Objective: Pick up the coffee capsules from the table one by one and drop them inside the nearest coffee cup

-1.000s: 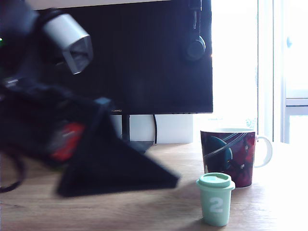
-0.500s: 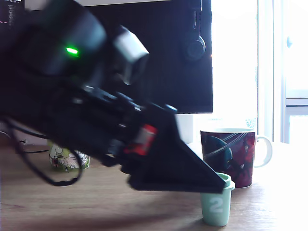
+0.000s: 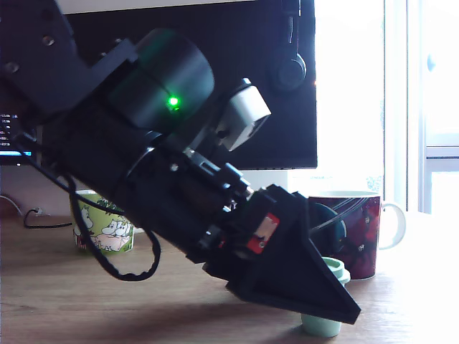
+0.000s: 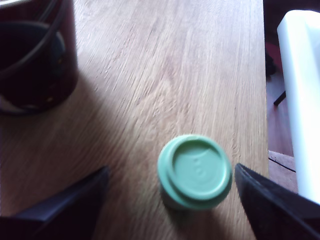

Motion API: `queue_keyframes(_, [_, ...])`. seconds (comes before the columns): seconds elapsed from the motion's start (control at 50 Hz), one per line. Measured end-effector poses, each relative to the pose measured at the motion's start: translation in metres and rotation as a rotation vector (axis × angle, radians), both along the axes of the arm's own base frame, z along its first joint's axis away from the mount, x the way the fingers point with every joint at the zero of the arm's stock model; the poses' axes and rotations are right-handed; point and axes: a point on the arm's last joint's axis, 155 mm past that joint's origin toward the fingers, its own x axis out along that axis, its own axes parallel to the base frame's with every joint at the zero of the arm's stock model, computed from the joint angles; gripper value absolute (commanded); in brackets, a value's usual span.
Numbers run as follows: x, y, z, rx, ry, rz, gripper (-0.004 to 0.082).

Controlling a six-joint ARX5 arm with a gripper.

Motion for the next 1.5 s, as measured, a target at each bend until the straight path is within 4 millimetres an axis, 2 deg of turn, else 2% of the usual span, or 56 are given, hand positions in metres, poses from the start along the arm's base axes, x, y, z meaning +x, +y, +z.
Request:
queue_keyframes(0.1, [0.002,0.0,-0.001,0.009,-0.007,0.01,0.054])
queue_keyframes(0.24, [0.001,0.001,-0.003,0.016,-0.006,0.012,0.0299])
queue_keyframes(0.48, [-0.002,0.002,-0.005,0.03,-0.016,-0.007,0.0204])
queue_keyframes(0.96, [-0.005,-0.002,-0.001,0.008,-0.021,-0.024,0.0195])
queue_keyframes(1.32, [0.004,-0.023,0.037,-0.156,-0.096,-0.038,0.0195])
queue_keyframes(1.4, [0.008,-0.027,0.05,-0.191,-0.12,-0.031,0.0195])
queue_keyframes(1.5, [0.021,-0.035,0.076,-0.244,-0.162,0.001,0.0195])
